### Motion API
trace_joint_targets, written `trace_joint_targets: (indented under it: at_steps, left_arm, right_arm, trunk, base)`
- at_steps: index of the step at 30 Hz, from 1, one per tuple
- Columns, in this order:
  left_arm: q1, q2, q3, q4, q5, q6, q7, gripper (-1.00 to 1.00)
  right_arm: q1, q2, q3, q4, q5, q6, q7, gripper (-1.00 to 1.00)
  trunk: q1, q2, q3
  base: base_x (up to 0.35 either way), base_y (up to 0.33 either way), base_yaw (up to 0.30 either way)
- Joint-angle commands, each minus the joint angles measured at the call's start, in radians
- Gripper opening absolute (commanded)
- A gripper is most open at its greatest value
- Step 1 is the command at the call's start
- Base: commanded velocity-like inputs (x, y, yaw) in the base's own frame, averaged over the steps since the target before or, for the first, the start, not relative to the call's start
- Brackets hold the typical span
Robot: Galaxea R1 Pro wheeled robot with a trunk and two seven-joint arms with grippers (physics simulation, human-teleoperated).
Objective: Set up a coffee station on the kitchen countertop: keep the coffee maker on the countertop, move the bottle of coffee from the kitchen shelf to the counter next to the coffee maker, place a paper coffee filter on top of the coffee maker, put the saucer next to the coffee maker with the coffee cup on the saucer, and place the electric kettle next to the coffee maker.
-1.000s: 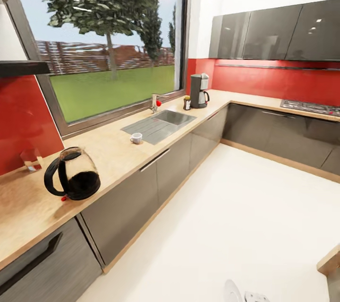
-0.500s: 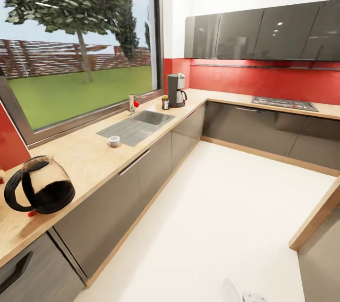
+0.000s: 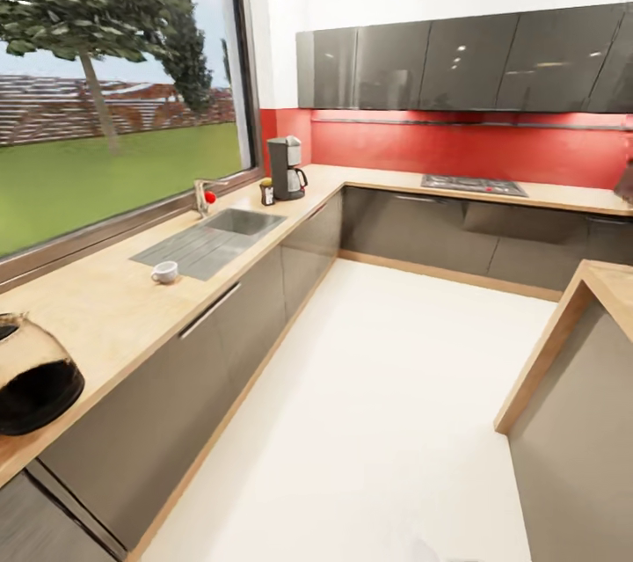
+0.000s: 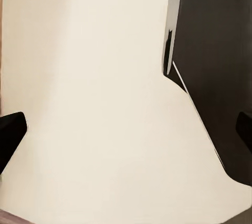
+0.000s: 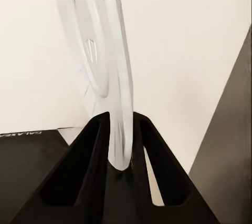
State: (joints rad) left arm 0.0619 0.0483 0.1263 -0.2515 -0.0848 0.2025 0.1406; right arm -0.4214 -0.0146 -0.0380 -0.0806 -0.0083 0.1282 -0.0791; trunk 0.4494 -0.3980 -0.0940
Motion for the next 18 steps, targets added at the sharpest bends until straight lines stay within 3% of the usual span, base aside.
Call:
trace_joint_targets:
  at_steps: [1, 5, 18]
  left_arm:
    - [0.001, -0.001, 0.007, -0.005, -0.009, 0.008, -0.001, 1.0]
    - [0.001, -0.001, 0.007, -0.005, -0.009, 0.008, -0.001, 1.0]
    - [0.001, -0.001, 0.007, -0.005, -0.009, 0.007, -0.001, 1.0]
  right_arm:
    - [0.0, 0.001, -0.037, -0.003, 0.035, 0.004, 0.0, -1.0]
    - [0.0, 0.002, -0.083, -0.004, 0.087, 0.004, 0.001, -1.0]
    - [0.0, 0.016, -0.092, -0.001, 0.1, 0.004, 0.001, -1.0]
  trunk:
    - [0.001, -0.002, -0.002]
    - [0.001, -0.002, -0.002]
    - [0.001, -0.002, -0.002]
  base:
    - [0.0, 0.0, -0.3]
    - [0.0, 0.0, -0.3]
    - [0.0, 0.0, -0.3]
